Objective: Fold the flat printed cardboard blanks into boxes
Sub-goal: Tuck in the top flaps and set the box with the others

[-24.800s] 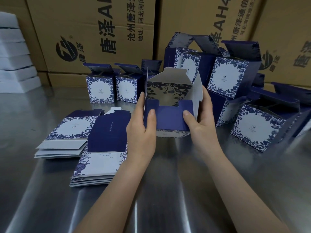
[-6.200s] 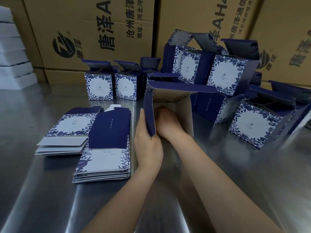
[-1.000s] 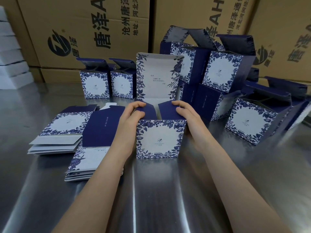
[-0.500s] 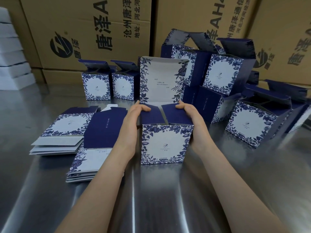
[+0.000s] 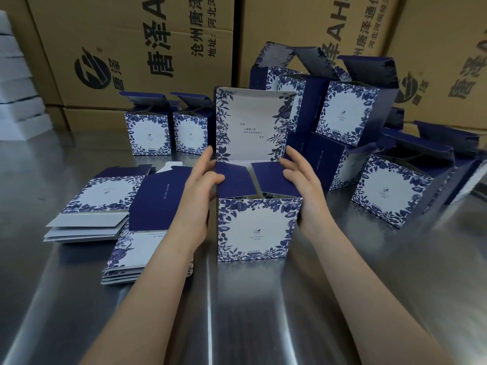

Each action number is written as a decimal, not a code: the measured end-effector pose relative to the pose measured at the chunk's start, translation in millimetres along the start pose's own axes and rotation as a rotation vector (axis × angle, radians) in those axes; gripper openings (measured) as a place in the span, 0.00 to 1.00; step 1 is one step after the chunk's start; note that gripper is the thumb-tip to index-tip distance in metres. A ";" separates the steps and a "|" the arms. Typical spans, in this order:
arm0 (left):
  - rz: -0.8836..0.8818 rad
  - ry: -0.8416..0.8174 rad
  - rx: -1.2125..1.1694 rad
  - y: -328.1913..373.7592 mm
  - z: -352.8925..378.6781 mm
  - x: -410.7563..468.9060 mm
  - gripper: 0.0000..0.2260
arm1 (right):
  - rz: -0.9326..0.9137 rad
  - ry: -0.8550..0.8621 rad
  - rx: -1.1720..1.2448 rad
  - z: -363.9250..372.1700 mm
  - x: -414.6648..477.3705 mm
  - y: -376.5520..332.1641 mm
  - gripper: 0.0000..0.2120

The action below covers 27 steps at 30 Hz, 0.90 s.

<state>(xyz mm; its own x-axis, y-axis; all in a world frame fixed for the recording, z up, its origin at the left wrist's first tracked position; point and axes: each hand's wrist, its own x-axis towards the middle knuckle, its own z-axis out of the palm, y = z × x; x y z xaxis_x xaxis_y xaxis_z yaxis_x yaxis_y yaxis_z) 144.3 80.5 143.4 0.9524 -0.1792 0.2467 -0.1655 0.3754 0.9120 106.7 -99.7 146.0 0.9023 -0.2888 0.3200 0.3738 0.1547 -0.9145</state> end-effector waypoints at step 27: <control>-0.009 -0.029 -0.029 -4.7 -8.4 -0.3 0.09 | 0.069 0.023 -0.032 -1.0 1.2 5.4 0.12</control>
<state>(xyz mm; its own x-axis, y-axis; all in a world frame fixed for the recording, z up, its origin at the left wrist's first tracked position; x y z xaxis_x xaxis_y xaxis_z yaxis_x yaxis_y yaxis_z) 146.9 86.4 136.3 0.9459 -0.2092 0.2481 -0.1488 0.3996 0.9045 109.5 -100.2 141.2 0.9204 -0.3005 0.2499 0.3030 0.1448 -0.9419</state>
